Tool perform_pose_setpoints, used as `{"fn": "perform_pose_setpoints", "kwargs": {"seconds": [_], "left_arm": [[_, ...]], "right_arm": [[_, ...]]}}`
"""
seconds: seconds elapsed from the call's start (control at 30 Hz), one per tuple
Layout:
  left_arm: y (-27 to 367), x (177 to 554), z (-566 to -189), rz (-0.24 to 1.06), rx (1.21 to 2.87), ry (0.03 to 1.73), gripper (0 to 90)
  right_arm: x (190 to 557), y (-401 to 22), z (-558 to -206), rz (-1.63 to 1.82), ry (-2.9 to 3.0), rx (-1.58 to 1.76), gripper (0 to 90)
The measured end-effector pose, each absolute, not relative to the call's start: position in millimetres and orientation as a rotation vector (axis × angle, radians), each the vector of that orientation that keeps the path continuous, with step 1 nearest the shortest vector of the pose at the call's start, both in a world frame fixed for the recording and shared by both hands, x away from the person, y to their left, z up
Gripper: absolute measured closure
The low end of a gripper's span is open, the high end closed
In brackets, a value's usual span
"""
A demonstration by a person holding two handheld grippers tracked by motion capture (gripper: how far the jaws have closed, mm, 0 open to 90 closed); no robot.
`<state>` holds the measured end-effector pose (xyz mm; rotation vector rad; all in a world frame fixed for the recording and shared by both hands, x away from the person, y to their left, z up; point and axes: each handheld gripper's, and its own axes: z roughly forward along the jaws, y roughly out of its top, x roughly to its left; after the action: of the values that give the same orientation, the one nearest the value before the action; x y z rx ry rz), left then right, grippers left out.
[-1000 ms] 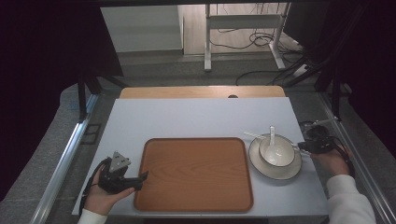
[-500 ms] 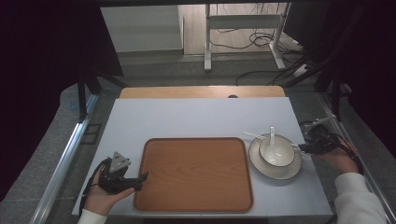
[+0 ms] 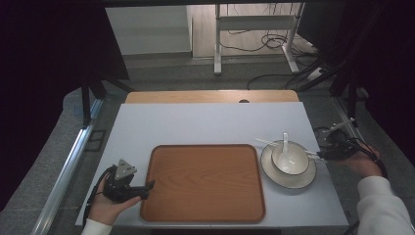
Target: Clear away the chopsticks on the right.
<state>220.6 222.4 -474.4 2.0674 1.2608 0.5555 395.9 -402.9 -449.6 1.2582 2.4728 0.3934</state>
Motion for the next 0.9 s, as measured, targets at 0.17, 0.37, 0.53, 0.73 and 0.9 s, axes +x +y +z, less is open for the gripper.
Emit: {"fn": "perform_pose_setpoints", "kwargs": {"seconds": [0.17,0.37,0.53,0.73,0.9], "left_arm": [[223,222,-476,0.554,2.067,1.269,16.8],[224,223,-476,0.547,2.068,1.265,16.8],[225,223,-477,0.542,2.065,1.269,16.8],[226,224,-477,0.538,2.066,1.27,16.8],[226,224,-478,0.534,2.068,1.268,16.8]], "right_arm": [[400,-400,-452,0.358,2.517,1.225,58.9],[404,-397,-454,0.315,2.566,1.181,60.7],[409,-394,-458,0.285,2.614,1.141,65.1],[413,-392,-462,0.277,2.654,1.107,70.5],[413,-391,-463,0.268,2.669,1.051,74.6]]}}
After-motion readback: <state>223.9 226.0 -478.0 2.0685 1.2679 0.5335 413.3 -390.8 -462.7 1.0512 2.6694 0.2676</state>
